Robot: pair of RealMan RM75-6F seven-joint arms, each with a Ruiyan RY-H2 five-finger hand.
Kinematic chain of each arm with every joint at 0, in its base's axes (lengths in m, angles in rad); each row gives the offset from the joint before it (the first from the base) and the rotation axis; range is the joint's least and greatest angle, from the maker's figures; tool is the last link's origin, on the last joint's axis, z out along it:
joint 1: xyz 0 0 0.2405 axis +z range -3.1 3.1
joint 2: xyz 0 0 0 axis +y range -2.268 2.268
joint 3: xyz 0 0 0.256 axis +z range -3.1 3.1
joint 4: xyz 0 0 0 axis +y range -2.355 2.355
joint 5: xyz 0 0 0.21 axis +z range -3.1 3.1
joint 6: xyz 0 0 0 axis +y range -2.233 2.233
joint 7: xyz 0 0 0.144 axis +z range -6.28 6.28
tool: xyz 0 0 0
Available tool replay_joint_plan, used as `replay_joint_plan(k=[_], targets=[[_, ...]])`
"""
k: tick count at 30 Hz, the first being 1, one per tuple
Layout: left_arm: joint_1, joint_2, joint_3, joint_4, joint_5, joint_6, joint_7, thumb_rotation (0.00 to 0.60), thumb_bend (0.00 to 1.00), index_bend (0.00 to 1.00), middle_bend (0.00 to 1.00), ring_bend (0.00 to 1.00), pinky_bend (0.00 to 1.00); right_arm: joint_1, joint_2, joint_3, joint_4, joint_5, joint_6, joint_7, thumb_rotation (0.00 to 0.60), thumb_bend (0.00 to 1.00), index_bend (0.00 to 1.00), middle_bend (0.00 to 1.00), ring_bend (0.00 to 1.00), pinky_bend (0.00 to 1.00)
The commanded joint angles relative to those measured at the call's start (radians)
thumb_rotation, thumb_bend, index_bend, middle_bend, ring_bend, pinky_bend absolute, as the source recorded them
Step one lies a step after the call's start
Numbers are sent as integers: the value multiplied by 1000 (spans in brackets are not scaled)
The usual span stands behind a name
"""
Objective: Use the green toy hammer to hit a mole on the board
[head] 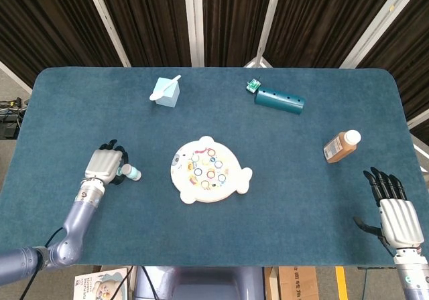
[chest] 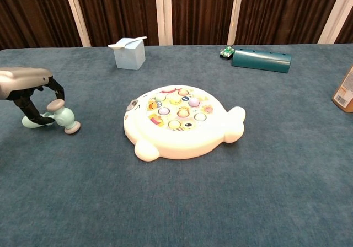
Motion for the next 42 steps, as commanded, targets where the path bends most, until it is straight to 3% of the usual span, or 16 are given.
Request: replay_joint_plan(k=[1,21,35,37,42], targets=[[-7,-5,8,5,-7,2,0,600,460,496,236,65,152,0,0,0,0,-1,0,0,600,192,0,0,0,0],[-35,-19,42,18,-33,14,-15,600,505,505,242,65,152,-1,0,0,-3,-1,2,-2,600,192,0,0,0,0],[-45,-18,50,16,-24,26,-39,600,588,542,267,84,159,-1,1,0,-4,0,1,-4,600,192,0,0,0,0],[-45,-19,52,15,-20,30,-42,600,596,550,276,106,183,-1,1,0,-4,0,0,-3,600,192,0,0,0,0],[-42,-24,49,15,11,53,-62,600,630,584,361,251,358,-1,1,0,-3,1,1,-3,600,192,0,0,0,0]])
